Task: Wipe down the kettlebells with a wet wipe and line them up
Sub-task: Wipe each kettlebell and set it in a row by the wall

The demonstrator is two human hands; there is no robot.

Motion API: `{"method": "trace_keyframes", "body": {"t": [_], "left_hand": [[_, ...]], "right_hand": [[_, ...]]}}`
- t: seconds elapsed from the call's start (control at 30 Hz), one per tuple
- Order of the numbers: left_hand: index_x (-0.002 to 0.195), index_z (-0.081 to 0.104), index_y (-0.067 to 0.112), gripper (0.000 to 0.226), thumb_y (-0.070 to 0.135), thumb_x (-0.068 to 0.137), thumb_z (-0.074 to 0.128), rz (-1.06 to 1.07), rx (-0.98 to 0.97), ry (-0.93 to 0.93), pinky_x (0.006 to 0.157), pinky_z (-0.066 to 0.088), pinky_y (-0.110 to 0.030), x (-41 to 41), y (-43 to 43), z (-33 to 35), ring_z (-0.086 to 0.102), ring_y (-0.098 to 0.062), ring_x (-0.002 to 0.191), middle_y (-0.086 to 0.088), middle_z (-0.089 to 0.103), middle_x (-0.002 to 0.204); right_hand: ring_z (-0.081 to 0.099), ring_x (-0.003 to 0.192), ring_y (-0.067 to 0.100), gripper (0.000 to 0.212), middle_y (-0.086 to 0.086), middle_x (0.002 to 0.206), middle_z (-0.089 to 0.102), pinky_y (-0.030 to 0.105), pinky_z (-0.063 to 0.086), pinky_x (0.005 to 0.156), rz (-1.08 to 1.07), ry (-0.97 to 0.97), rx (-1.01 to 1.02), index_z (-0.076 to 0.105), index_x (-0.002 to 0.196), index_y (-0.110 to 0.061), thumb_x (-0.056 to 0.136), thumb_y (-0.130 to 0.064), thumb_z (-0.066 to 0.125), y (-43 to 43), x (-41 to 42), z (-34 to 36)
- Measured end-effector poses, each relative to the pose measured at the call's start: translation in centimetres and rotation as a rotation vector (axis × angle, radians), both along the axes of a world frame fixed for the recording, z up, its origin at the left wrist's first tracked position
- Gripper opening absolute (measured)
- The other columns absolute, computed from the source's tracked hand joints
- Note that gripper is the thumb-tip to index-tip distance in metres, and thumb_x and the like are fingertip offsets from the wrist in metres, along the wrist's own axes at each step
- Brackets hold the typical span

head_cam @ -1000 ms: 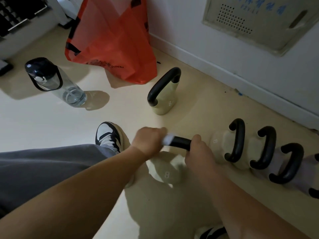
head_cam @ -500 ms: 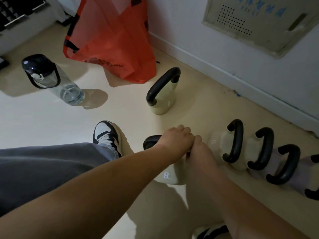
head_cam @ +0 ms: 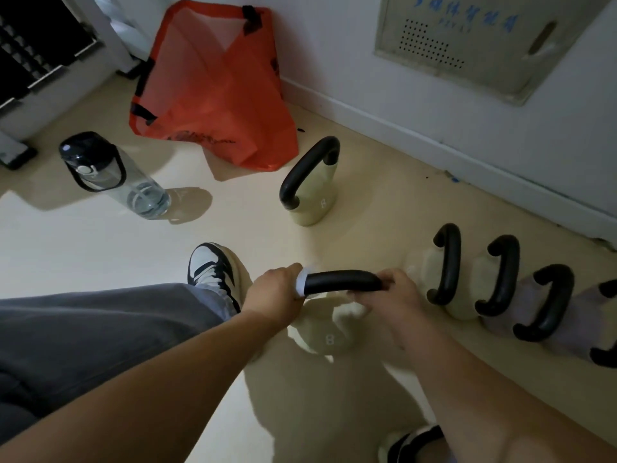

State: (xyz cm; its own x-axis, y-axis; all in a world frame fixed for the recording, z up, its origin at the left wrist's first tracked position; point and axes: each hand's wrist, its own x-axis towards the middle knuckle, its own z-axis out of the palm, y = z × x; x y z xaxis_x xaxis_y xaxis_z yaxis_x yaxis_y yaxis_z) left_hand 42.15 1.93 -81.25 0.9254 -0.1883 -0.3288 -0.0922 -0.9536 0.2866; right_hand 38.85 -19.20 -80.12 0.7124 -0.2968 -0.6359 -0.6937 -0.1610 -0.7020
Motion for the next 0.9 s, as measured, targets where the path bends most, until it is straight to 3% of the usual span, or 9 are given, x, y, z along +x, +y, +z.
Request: {"method": "trace_keyframes", "body": {"t": [0.1,0.2,0.3,0.37,0.47,0.57,0.67,0.77,0.9], "left_hand": [[0.097,0.053,0.029,0.013,0.041,0.094,0.05,0.024,0.05,0.003,0.066,0.05,-0.032,0.7,-0.4,0.2,0.062,-0.022,0.078,0.006,0.062,0.081],[0.105,0.047,0.024,0.018,0.04,0.098,0.048,-0.137,0.171,0.001,0.066,0.048,-0.033,0.9,-2.5,2.0,0.06,-0.025,0.076,0.0,0.063,0.086],[0.11,0.046,0.017,0.016,0.026,0.097,0.051,-0.311,0.218,0.079,0.072,0.048,-0.036,1.6,-7.4,3.8,0.06,-0.03,0.08,-0.003,0.059,0.088],[0.112,0.048,0.015,0.014,0.021,0.099,0.049,-0.43,0.268,0.106,0.077,0.05,-0.04,1.8,-11.0,3.5,0.063,-0.033,0.089,-0.008,0.06,0.094],[0.112,0.054,0.013,0.016,0.019,0.102,0.043,-0.575,0.324,0.081,0.069,0.042,-0.036,2.1,-13.4,3.3,0.065,-0.032,0.092,-0.009,0.065,0.102],[0.11,0.05,0.017,0.014,0.018,0.096,0.05,-0.55,0.187,0.089,0.069,0.04,-0.036,2.0,-11.0,4.1,0.059,-0.03,0.085,-0.005,0.058,0.096],[0.119,0.045,0.023,0.026,0.024,0.094,0.051,-0.411,-0.02,0.04,0.068,0.051,-0.038,0.5,-5.4,3.1,0.06,-0.028,0.077,-0.001,0.056,0.096],[0.129,0.044,0.016,0.039,0.03,0.095,0.057,-0.377,-0.002,-0.161,0.054,0.054,-0.041,-1.6,-0.8,0.7,0.06,-0.031,0.065,-0.005,0.057,0.092],[0.156,0.018,0.014,0.069,0.046,0.102,0.046,-0.418,-0.028,-0.141,0.064,0.056,-0.04,-2.3,-0.3,1.2,0.063,-0.025,0.079,-0.006,0.056,0.118]], "right_hand": [[0.064,0.086,0.009,0.026,-0.006,0.096,0.072,0.025,0.048,0.078,-0.11,0.01,0.155,0.069,0.107,-0.023,0.085,-0.017,0.082,0.2,-1.4,-0.8],[0.066,0.094,0.016,0.017,-0.009,0.095,0.071,0.029,0.048,0.086,-0.023,-0.054,0.006,0.067,0.101,-0.034,0.091,-0.024,0.075,0.5,-1.4,-1.8],[0.066,0.089,0.019,0.003,-0.007,0.089,0.073,0.032,0.05,0.079,0.081,-0.028,-0.032,0.071,0.093,-0.028,0.092,-0.025,0.071,0.0,-1.3,-2.1],[0.065,0.084,0.019,0.007,-0.005,0.08,0.071,0.034,0.051,0.076,0.148,-0.022,-0.058,0.071,0.088,-0.02,0.093,-0.019,0.066,-0.4,-1.2,-2.3],[0.057,0.082,0.02,0.023,-0.003,0.075,0.06,0.032,0.051,0.081,0.236,-0.008,-0.117,0.061,0.08,-0.015,0.095,0.001,0.058,-1.1,-0.9,-2.5],[0.066,0.085,0.027,0.015,0.005,0.085,0.07,0.045,0.057,0.087,0.281,-0.088,-0.147,0.067,0.089,-0.016,0.092,-0.002,0.062,-1.0,-1.1,-3.0],[0.068,0.089,0.02,0.017,-0.004,0.094,0.073,0.038,0.057,0.082,0.326,-0.147,-0.194,0.071,0.104,-0.027,0.091,-0.017,0.065,0.2,-0.8,-2.0],[0.066,0.094,0.017,0.022,-0.004,0.1,0.073,0.033,0.053,0.084,0.341,-0.158,-0.208,0.072,0.11,-0.029,0.09,-0.021,0.069,0.5,0.3,-1.2],[0.065,0.1,0.02,0.025,-0.002,0.107,0.072,0.032,0.049,0.087,0.355,-0.093,-0.217,0.071,0.117,-0.024,0.092,-0.022,0.07,0.3,1.1,-1.1]]}}
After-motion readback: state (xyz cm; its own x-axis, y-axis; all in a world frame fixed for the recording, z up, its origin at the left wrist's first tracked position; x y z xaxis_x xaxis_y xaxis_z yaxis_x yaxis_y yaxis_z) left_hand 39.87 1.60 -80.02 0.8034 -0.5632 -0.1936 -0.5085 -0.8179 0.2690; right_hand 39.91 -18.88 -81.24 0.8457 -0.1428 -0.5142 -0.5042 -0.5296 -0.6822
